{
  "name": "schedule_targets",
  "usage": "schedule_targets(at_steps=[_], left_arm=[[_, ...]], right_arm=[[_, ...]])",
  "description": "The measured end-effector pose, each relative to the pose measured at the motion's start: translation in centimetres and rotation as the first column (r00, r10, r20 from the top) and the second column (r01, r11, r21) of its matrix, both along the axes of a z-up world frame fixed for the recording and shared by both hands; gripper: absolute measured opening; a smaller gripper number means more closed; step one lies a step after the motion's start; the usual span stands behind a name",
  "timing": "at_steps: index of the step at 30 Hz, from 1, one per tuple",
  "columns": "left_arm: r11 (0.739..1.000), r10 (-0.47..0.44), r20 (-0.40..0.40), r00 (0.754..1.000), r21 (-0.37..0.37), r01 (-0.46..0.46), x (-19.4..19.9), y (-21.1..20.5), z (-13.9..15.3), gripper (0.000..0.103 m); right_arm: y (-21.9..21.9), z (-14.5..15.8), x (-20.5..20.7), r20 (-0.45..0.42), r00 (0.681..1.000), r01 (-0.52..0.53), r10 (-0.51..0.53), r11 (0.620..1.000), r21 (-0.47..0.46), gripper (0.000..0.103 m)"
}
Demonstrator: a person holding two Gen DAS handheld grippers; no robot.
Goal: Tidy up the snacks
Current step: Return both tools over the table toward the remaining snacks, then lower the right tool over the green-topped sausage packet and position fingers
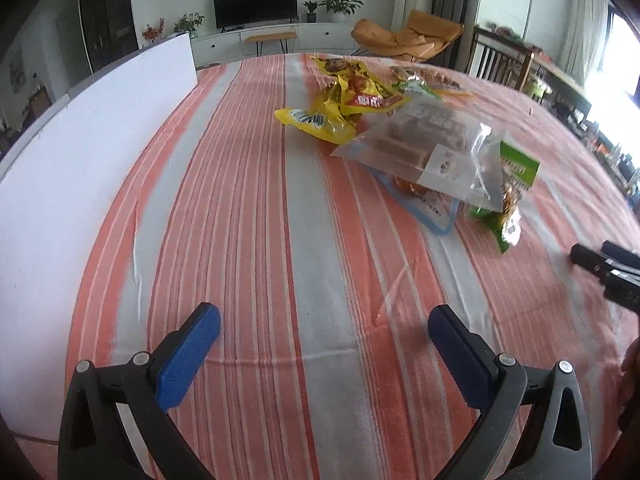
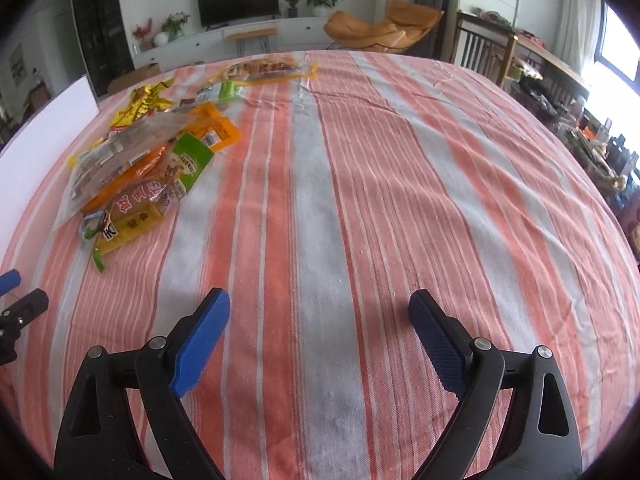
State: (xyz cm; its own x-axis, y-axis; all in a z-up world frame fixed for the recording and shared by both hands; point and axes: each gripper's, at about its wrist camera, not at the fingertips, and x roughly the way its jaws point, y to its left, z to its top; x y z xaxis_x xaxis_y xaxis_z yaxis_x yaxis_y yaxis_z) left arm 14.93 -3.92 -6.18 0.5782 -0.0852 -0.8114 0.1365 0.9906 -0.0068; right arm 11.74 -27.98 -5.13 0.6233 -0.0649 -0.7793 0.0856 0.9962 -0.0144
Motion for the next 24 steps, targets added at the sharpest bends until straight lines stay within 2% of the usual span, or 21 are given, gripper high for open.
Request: schedule_targets(at_steps=[24], left_arm=[[1.0, 0.013, 0.001, 1.0, -0.004, -0.013, -0.11, 0.33, 0.03, 0.103]], right_arm=[[-0.09, -0.09, 0.15, -0.004, 1.0, -0.005, 0.005, 1.0, 0.007, 0.096]])
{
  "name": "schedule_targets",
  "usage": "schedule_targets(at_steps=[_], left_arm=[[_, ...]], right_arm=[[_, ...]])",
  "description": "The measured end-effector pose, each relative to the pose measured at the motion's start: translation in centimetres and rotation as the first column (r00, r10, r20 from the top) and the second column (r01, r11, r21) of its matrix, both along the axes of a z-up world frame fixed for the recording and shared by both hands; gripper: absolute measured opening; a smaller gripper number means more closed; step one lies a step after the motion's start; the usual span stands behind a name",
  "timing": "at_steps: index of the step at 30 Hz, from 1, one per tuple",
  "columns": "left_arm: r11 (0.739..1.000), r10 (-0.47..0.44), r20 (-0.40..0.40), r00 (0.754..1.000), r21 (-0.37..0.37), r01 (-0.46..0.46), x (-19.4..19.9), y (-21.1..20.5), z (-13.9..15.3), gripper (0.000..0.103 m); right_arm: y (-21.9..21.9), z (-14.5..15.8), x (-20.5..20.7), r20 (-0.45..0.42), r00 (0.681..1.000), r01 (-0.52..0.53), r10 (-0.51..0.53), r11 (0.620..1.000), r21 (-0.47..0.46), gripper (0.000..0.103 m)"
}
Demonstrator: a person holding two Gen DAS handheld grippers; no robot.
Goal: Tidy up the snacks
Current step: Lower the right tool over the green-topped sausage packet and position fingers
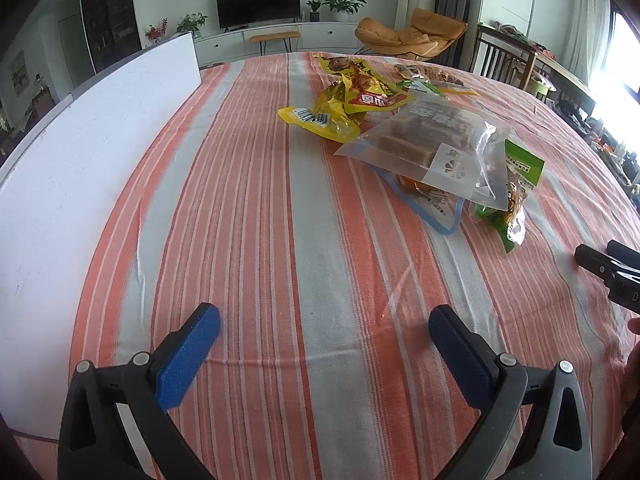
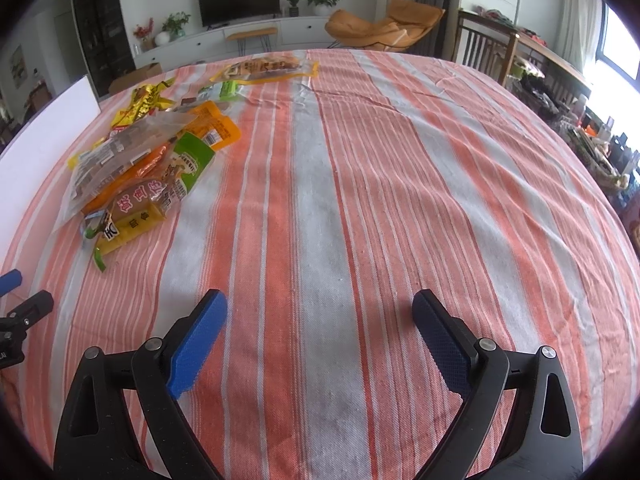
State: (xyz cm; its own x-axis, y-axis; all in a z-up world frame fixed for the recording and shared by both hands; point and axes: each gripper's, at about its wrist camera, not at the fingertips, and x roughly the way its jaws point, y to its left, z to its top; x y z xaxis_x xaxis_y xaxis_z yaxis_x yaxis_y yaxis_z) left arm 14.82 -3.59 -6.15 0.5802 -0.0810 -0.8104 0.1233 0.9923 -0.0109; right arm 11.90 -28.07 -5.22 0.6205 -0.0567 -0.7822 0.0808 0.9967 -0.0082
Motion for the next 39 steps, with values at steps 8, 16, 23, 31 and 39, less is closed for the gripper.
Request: schedule_targets(at_steps=[8, 16, 23, 31, 39], left_arm=[[1.0, 0.004, 0.0, 1.0, -0.001, -0.004, 0.0, 0.0, 0.0, 0.103], [1.0, 0.004, 0.0, 1.0, 0.0, -0.004, 0.0, 0.0, 0.0, 0.103], [1.0, 0.007, 0.001, 1.0, -0.007, -0.007, 0.0, 0.1, 0.0, 0.103], [1.0, 0.008, 0.003, 1.0, -0.021, -0.008, 0.0, 0.2, 0.0, 0.103], [1.0, 0.01, 0.0, 1.0, 0.0, -0.01, 0.1, -0.2, 0.0, 0.103]], right_arm=[[0.0, 0.0, 0.0, 0.0, 1.0, 0.0, 0.0, 1.0, -0.001, 0.096], [1.8, 2.0, 3.7, -0.035, 0.999, 0.0, 0.013, 0.939, 0.344, 0.096], [8.9, 1.1, 10.3, -0.135, 0.987, -0.059, 0.088, 0.977, 0.206, 0.093], [8.3, 0.9, 6.1, -0.09, 0.979, -0.173, 0.182, 0.98, 0.098, 0.075], [3.0, 0.6, 1.4, -0.019, 0.963, -0.267, 0.269, 0.961, 0.075, 0.085]])
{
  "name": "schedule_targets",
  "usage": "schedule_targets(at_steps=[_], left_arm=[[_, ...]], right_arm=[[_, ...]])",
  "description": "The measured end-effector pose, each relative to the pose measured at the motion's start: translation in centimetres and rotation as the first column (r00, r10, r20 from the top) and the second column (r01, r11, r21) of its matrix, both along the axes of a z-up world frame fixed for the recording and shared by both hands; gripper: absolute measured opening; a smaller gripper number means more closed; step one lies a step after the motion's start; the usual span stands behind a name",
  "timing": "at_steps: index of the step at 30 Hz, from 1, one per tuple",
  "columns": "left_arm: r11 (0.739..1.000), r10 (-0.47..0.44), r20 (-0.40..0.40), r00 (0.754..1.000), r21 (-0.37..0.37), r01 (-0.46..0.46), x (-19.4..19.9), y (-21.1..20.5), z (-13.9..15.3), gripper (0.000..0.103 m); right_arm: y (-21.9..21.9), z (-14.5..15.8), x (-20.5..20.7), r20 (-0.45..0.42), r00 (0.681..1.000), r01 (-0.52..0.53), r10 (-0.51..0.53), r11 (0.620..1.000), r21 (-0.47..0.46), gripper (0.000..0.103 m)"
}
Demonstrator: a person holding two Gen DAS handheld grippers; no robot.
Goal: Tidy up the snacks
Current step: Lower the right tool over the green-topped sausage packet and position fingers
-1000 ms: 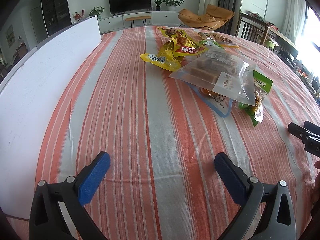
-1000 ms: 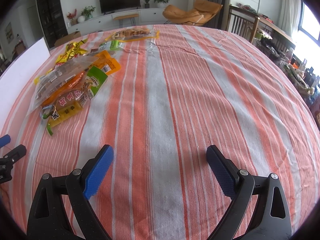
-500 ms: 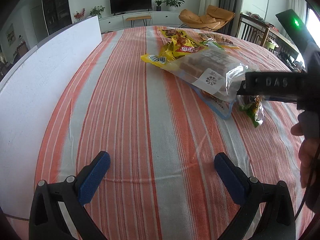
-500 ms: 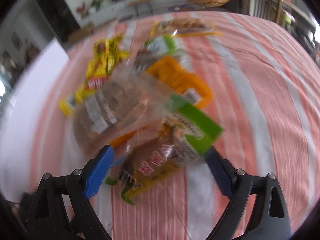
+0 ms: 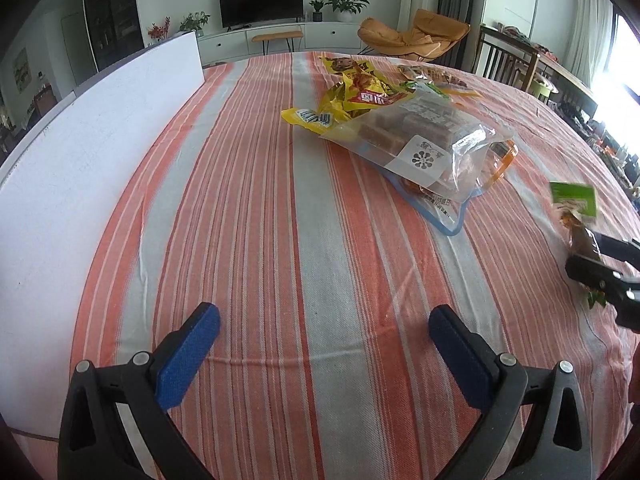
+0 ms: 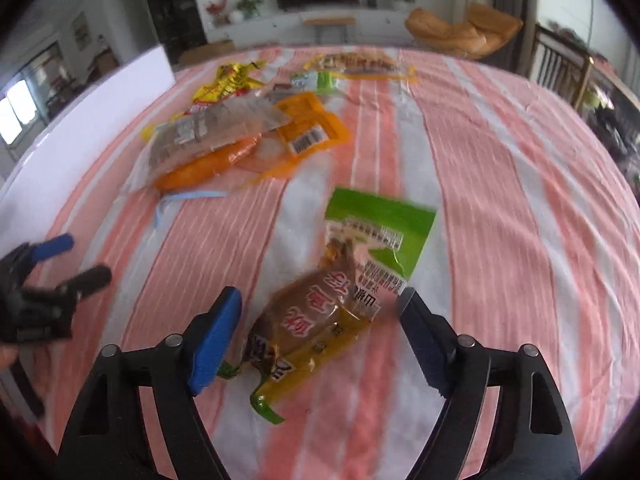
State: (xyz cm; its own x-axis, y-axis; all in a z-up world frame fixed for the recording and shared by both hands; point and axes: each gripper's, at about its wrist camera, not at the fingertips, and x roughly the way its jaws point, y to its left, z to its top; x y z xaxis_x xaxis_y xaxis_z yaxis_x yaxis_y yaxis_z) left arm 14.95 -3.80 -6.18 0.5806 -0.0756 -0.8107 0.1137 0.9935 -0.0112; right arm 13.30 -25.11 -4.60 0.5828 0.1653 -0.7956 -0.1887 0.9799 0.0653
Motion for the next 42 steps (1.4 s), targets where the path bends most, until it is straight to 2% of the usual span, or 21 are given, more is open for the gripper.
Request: schedule_targets(at_steps=[3, 6, 13, 42], left_arm=[[1.0, 0.0, 0.0, 1.0, 0.0, 0.0, 0.0, 0.0, 0.0, 0.103], [1.0, 0.0, 0.0, 1.0, 0.0, 0.0, 0.0, 0.0, 0.0, 0.103], [1.0, 0.001, 0.0, 1.0, 0.0, -0.001, 0.0, 0.0, 0.0, 0.103], [1.0, 0.001, 0.0, 1.0, 0.002, -0.001, 0.0, 0.0, 0.0, 0.103]], right_arm=[[0.0, -0.1, -0.6, 0.029, 1.0, -0.011, 0.012, 1.0, -0.018, 0.086], [1.0, -0.3, -0.7, 0.043, 0.999, -0.015, 0.018, 0.997, -0.082, 0.089], [0.7, -0.4, -0.6, 0.037, 0.999, 0.001, 0.002, 0.997, -0.076, 0.093], [0.8, -0.5, -0.6, 0.038, 0.999, 0.002, 0.001, 0.997, -0.077, 0.093]])
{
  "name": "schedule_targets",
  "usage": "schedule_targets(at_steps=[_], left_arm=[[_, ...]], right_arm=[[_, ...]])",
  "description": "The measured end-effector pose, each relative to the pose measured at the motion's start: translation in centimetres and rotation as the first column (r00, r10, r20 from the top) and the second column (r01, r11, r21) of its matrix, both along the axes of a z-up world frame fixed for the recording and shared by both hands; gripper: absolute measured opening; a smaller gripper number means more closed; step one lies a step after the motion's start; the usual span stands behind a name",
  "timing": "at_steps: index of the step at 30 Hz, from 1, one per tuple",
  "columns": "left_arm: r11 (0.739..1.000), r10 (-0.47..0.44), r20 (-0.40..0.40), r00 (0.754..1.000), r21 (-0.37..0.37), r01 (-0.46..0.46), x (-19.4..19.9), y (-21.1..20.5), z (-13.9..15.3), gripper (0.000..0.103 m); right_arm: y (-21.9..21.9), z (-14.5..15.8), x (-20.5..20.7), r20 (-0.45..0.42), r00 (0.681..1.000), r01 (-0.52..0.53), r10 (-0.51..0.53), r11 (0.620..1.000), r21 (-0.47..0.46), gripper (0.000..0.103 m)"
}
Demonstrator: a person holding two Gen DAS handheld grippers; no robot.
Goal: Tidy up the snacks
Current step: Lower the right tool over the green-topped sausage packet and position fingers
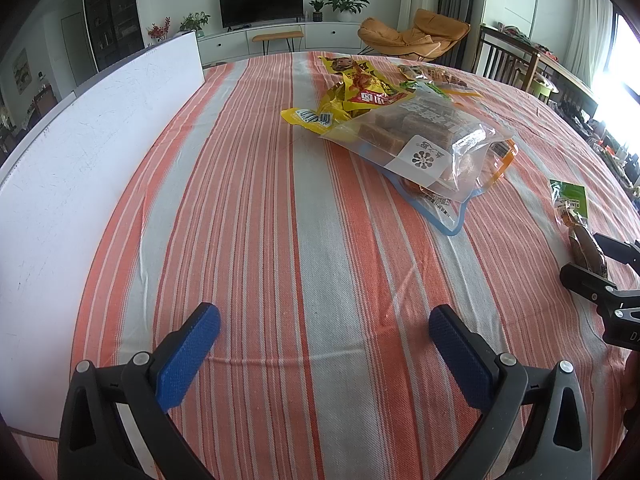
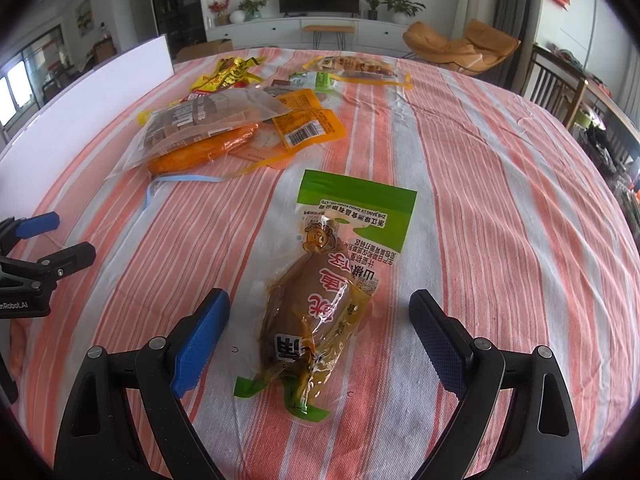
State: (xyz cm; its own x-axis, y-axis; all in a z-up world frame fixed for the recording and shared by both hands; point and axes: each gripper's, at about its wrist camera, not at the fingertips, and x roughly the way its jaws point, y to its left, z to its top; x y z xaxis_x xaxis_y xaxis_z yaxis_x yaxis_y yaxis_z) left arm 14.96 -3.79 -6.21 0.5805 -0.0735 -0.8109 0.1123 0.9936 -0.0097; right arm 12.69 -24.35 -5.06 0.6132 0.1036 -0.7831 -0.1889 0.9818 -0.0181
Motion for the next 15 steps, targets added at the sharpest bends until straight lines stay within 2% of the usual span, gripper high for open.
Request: schedule_targets(at_steps=[9, 11, 13, 15], left_arm=[[1.0, -0.004, -0.001, 1.0, 0.0, 0.004, -0.02, -0.02, 0.01, 0.103], [0.999, -0.037, -0.003, 0.999, 0.001, 0.037, -0.18, -0.07, 0.03, 0.103], [0.994, -0.11, -0.044, 0.993, 0.012, 0.111, -0.26, -0.15, 0.14, 0.103], [0.991, -0.135, -0.096, 0.986, -0.001, 0.136, 0.12, 0.15, 0.85, 0.103]], right_arm=[[-0.04, 0.0, 0.01, 0.0, 1.0, 0.002, -0.002, 1.0, 0.0, 0.093], [-0.1, -0.03, 0.0, 0.0, 1.0, 0.003, -0.003, 1.0, 0.0, 0.093], [-0.11, -0.02, 0.0, 0.0, 1.0, 0.005, -0.005, 1.0, 0.0, 0.093], [-0.19, -0.01, 0.01, 0.0, 1.0, 0.008, -0.008, 1.0, 0.001, 0.093]])
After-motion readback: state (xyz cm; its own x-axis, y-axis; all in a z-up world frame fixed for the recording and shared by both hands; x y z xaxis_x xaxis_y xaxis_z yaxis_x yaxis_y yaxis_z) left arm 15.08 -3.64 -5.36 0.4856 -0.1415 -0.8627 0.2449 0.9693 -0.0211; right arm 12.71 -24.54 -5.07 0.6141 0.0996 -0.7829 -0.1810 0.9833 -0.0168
